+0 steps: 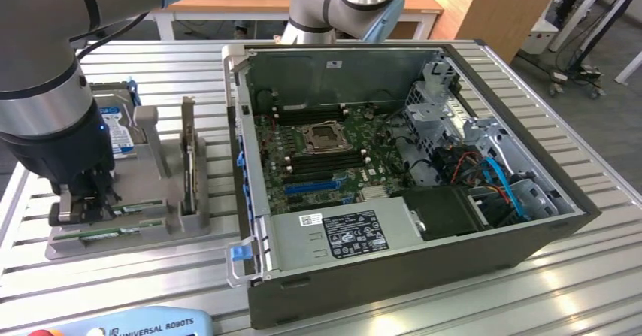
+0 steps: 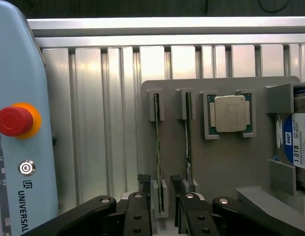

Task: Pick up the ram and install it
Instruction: 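Pick up the ram and move it above insertion slot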

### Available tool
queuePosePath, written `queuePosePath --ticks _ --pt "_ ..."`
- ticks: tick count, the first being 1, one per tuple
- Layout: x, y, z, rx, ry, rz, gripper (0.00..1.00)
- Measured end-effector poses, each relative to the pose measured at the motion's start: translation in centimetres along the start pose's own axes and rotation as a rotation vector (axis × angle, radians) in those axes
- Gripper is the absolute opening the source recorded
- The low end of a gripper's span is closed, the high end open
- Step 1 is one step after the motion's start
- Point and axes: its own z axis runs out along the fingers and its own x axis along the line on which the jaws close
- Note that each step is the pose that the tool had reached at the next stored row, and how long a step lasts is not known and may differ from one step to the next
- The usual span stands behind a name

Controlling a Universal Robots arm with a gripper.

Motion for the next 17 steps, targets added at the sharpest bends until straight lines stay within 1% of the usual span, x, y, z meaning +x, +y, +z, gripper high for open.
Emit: queuePosePath --ticks 8,14,15,16,17 --pt "0.0 -0.03 0.55 -0.0015 0.0019 -0.025 0.30" --pt "0.1 -0.06 1.17 -0.0023 0.0031 -0.042 0.30" --pt "0.1 -0.08 1.73 -0.0028 0.0035 -0.052 0.30" --pt "0.1 -0.13 2.67 -0.0035 0.0043 -0.066 0.30" --pt "0.2 -0.15 3.23 -0.0038 0.0046 -0.073 0.30"
